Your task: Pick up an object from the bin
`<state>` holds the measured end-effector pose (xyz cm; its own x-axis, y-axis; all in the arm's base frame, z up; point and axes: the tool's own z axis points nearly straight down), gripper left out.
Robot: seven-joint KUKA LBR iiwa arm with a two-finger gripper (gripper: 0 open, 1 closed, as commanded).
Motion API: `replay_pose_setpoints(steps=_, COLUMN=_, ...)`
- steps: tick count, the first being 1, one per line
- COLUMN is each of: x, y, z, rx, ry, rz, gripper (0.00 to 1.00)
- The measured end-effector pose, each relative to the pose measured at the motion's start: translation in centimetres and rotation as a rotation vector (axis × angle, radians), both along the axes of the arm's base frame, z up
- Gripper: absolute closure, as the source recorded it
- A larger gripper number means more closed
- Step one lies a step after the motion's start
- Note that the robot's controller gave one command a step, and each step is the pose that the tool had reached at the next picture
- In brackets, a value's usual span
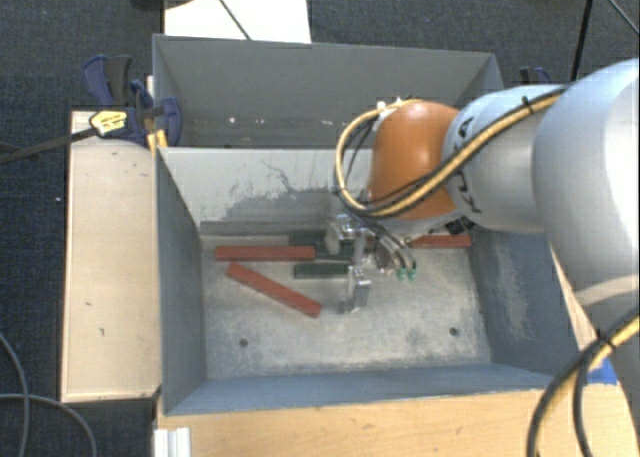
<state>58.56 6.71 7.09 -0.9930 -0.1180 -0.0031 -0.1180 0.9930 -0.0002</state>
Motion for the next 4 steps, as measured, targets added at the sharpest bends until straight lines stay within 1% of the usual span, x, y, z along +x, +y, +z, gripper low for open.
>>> replay_pose_setpoints(steps=1, x=0.1, y=0.0, z=0.2, rx=0.000, ry=-0.001, rz=0.003, gripper=1.00)
replay_pose_setpoints(steps=2, x=0.1, y=0.0, z=0.2, rx=0.000, ry=-0.001, rz=0.003, gripper=1.00)
replay_pose_setpoints(steps=3, x=-0.2, y=1.2, z=4.6, rx=0.000, ry=0.008, rz=-0.007, gripper=1.00)
replay_pose_setpoints(steps=4, x=-0.2, y=-0.9, z=10.9, rx=0.000, ry=0.000, rz=0.022, gripper=0.00)
